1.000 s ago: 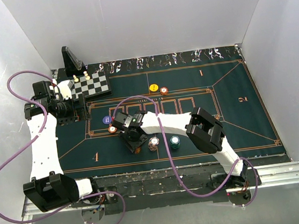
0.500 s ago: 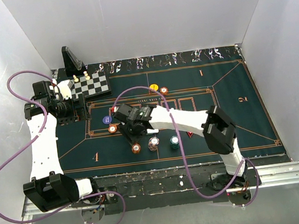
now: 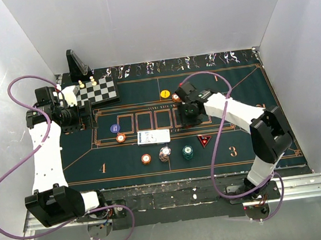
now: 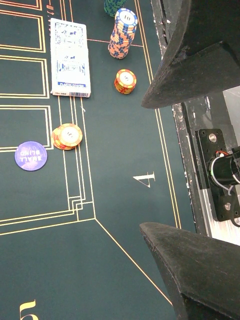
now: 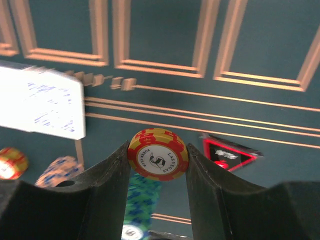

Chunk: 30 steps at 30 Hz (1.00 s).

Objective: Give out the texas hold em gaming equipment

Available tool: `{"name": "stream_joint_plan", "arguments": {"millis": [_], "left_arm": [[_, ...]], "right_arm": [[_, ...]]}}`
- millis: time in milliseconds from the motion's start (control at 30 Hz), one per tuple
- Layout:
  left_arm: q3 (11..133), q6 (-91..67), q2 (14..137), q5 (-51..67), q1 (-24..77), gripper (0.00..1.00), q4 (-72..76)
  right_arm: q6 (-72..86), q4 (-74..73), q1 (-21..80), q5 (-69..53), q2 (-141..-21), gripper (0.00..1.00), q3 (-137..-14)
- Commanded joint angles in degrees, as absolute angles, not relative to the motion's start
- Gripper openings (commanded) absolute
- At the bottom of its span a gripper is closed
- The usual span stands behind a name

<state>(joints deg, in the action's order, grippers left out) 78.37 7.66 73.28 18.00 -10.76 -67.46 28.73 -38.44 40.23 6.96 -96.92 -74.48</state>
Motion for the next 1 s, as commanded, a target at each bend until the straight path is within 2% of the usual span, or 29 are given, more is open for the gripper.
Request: {"name": "stream_joint_plan", "arguments": {"millis": [0, 233, 700, 900, 967], "left_arm": [[78.31, 8.79, 70.75, 18.2, -10.99, 0.98, -67.24], [77.08, 10.28, 70.93, 17.05, -10.99, 0.98, -67.06], [77.08, 11.07, 71.1, 17.67, -11.07, 0.98, -67.06], [78.22, 10.99, 71.63, 17.93, -11.07, 0.98, -67.76], [78.4, 10.99, 71.63, 17.93, -11.07, 0.98, -67.76]], "right_arm": [[32.42, -37.0, 34.47, 10.19, -94.66, 0.31, -70.23], [33.58, -34.36, 27.43, 12.3, -95.62, 0.33, -66.88], [35.51, -34.72, 24.96, 16.35, -100.72, 0.34, -64.51], [35.16, -36.03, 24.96, 16.35, -101.08, 0.64, -66.35], [34.89, -36.47, 24.96, 16.35, -99.94, 0.7, -66.71]]}}
